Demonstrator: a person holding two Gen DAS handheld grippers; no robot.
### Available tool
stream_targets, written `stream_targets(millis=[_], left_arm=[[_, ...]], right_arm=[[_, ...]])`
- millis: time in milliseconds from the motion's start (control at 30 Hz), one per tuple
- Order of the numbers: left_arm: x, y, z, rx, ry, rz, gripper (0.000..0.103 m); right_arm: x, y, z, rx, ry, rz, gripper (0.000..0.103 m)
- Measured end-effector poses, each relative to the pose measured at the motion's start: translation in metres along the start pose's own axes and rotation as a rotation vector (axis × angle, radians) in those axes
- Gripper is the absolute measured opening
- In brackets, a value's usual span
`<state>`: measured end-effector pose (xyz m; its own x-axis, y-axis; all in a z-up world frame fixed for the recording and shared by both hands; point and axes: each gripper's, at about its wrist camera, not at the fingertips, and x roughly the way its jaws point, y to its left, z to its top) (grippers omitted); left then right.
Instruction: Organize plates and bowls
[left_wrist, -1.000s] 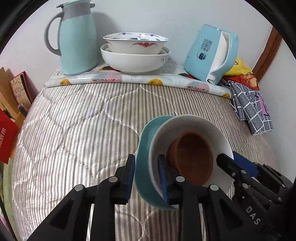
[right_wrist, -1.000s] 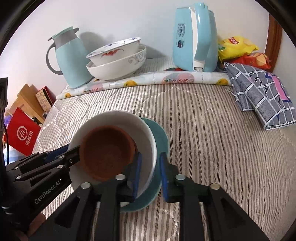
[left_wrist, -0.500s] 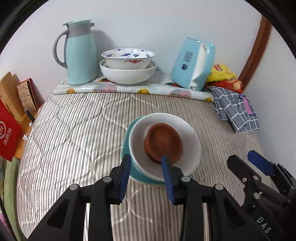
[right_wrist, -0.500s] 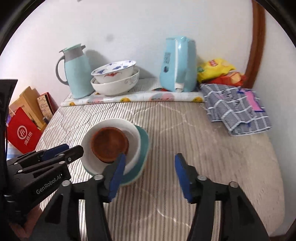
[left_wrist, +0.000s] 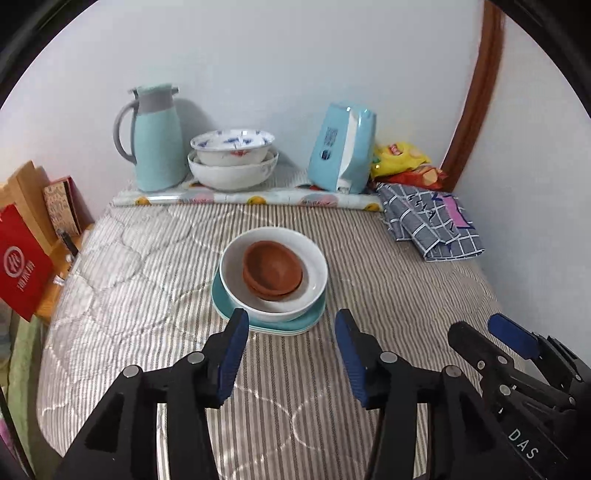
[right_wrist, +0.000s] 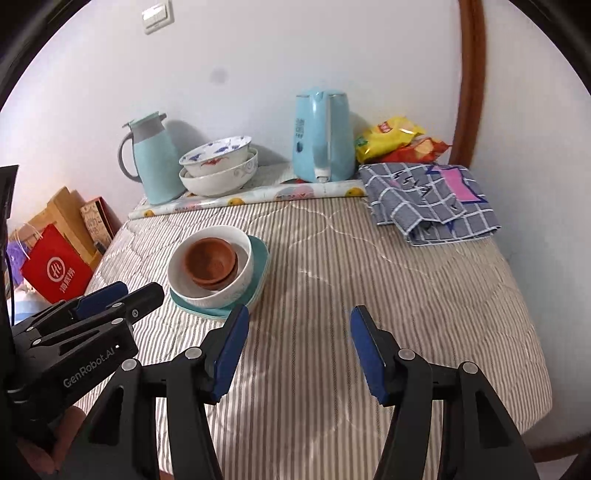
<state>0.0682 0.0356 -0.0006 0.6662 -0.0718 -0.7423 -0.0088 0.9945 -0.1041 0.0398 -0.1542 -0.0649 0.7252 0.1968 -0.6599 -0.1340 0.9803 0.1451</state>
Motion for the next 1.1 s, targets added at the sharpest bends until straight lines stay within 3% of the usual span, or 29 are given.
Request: stream_targets(millis=[100,133,200,400,533,1100], left_arm=[[-0.02,-0.009,-0.006,0.007,-0.042,0.001,0.07],[-0.025,-0.012,-0.008,0.009,-0.053,0.005,0.071],[-0.035,-0.017,-0.013,0.013,-0.073,0.022,0.076],[-0.055,-0.029,-0.026,0.033,-0.092,0.038,0.078],[-0.061,-0.037,-0.032,0.054,-0.102,0.069,0.078],[-0.072,-0.033,-0.044,0.028,-0.104,0.071,0.081]], right_arm=[[-0.017,-0.006,-0.008,-0.003,-0.021,-0.013,0.076],[-0.022,-0.007,-0.011,-0.008,-0.032,-0.023,0.08],[-0.032,-0.011,-0.015,-0.016,-0.047,-0.039,0.082],[-0.051,-0.024,-0.028,0.0,-0.053,-0.064,0.091],[-0.059,-0.028,-0.033,-0.006,-0.065,-0.088,0.093],[-0.074,-0.03,-0.042,0.007,-0.084,-0.083,0.093]])
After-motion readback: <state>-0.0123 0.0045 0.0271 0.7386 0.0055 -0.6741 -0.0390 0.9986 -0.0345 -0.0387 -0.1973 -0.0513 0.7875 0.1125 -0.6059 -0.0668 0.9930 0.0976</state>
